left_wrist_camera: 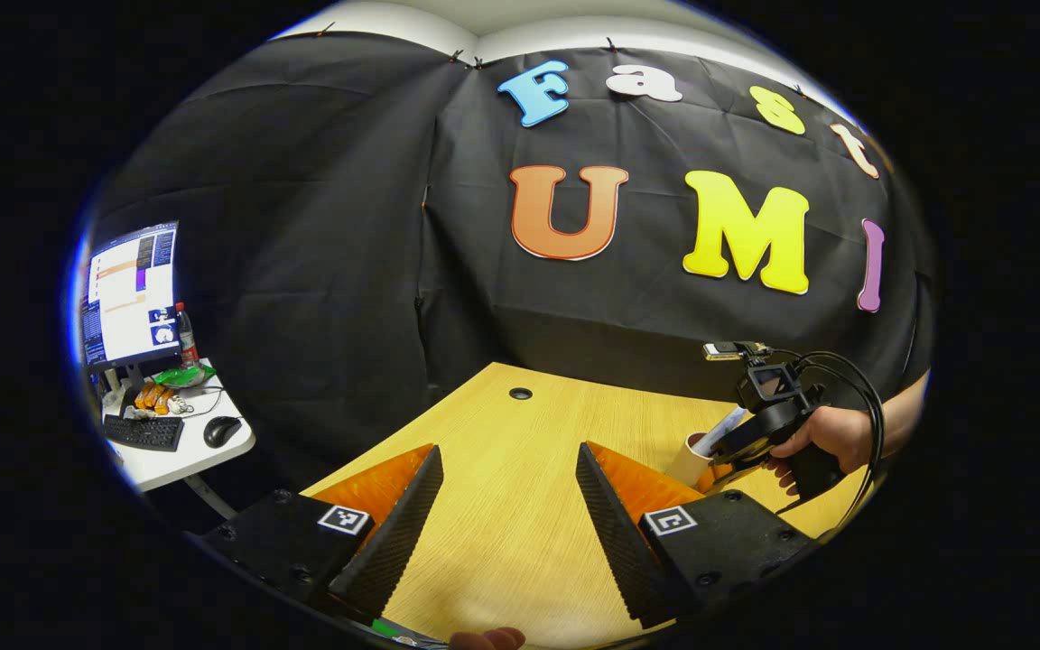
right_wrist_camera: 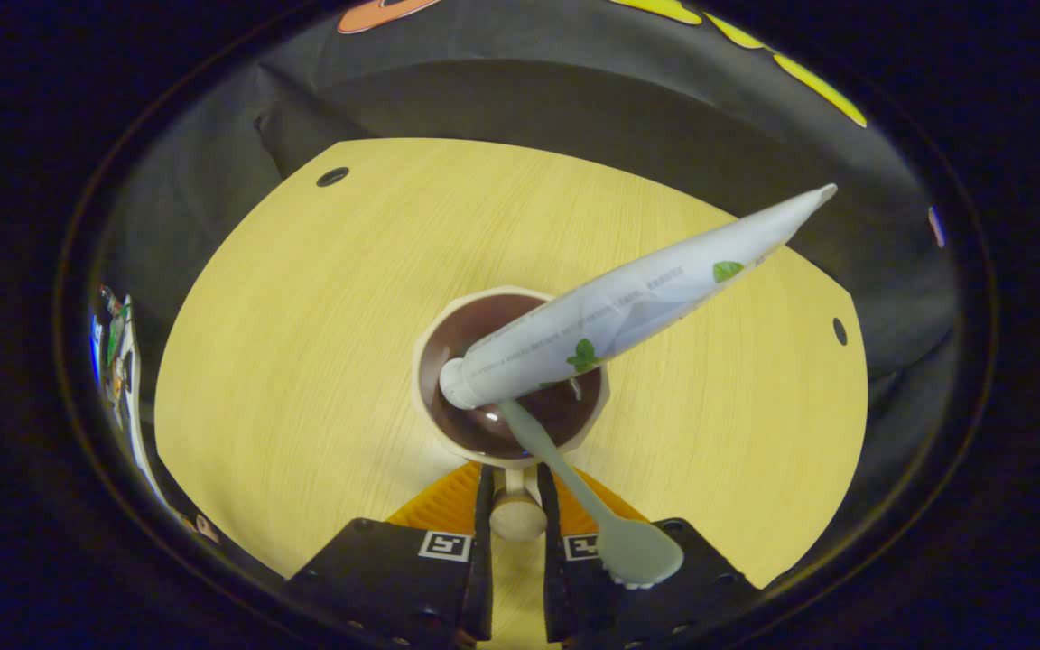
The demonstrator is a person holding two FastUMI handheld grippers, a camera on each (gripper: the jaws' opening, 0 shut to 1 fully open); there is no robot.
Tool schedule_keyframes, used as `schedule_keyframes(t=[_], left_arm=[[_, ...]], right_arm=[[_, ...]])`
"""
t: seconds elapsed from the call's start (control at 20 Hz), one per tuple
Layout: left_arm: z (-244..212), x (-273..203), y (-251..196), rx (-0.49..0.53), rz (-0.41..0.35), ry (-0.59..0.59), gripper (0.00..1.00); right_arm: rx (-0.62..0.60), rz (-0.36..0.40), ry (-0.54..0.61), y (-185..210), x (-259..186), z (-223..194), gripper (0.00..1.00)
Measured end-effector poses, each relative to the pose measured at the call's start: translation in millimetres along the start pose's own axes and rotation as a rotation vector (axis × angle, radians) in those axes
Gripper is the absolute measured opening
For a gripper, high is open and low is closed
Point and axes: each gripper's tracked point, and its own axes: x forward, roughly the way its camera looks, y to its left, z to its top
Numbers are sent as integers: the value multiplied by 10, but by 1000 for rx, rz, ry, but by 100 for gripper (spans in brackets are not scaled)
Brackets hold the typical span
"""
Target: Put the toothbrush and toothpaste on the desktop into the cup, then pick up the cup and place it on the coaster on the desktop.
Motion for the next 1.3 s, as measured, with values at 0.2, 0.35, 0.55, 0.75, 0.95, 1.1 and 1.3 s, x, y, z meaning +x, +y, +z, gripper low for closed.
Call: schedule_keyframes(t=[0.2,0.35,0.55,0.75,0.95,1.1,1.3], left_arm=[[19,2,-17,10,-23,-7,94],[75,-9,-74,21,-52,-14,94],[235,59,-337,13,-92,-34,94],[344,0,-578,0,-157,-40,95],[567,-90,-935,16,-230,-72,94],[719,-161,-1207,19,-271,-85,94],[964,-290,-1533,29,-314,-106,95]], right_arm=[[0,-15,-17,-11,-48,-47,43],[20,-1,-27,7,-113,-115,81],[66,2,-84,-42,-382,-240,82],[104,0,-139,-175,-747,-460,88],[100,-42,-236,-510,-1204,-616,92],[93,-97,-364,-860,-1571,-630,97],[101,-156,-609,-1223,-2257,-509,96]])
